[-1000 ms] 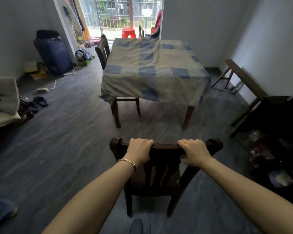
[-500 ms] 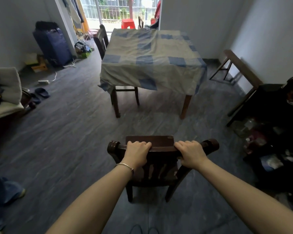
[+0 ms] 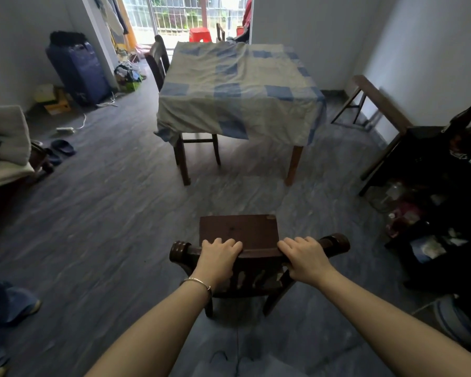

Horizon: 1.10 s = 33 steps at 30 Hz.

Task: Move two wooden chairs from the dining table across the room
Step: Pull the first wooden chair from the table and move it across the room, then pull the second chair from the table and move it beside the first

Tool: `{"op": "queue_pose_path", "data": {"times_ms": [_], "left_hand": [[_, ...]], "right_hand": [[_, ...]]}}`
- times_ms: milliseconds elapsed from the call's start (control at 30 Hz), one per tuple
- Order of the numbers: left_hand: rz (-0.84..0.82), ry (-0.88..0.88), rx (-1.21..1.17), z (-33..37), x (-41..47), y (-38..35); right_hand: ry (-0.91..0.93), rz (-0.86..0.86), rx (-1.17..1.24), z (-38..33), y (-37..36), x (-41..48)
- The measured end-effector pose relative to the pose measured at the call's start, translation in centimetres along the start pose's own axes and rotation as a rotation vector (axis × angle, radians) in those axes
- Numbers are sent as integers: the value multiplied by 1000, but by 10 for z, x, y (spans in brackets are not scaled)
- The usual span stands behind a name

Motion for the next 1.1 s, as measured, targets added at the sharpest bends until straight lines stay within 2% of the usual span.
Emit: {"op": "queue_pose_path", "data": {"times_ms": [167, 467, 600, 700, 767, 967, 1100], "left_hand": [[-73, -34, -30, 11, -24, -16], [-95, -35, -7, 14, -28, -10], [-158, -61, -34, 17, -21, -7], [-230, -107, -29, 17, -12, -3], [-242, -119, -22, 14, -7, 3], [-42, -38, -104, -23, 26, 64], [148, 40, -77, -94, 41, 119]], "right_hand": [[-17, -27, 1, -12, -11, -27], [-46, -53, -18, -15, -8, -27], [-49, -168, 37, -14, -9, -21], [-43, -324, 185, -16, -9, -15], [-66, -356, 276, -17, 3, -5], [10, -192, 271, -34, 46, 69], [53, 21, 304, -64, 85, 149]]}}
Point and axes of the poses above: each hand's wrist, its own x-axis towards the middle knuckle, its own y-axis out of the back of the hand, z = x × y, the point moved 9 cm from there along x, towards the middle knuckle, and after that the axes turned 12 degrees about z, right-handed, at the moved point
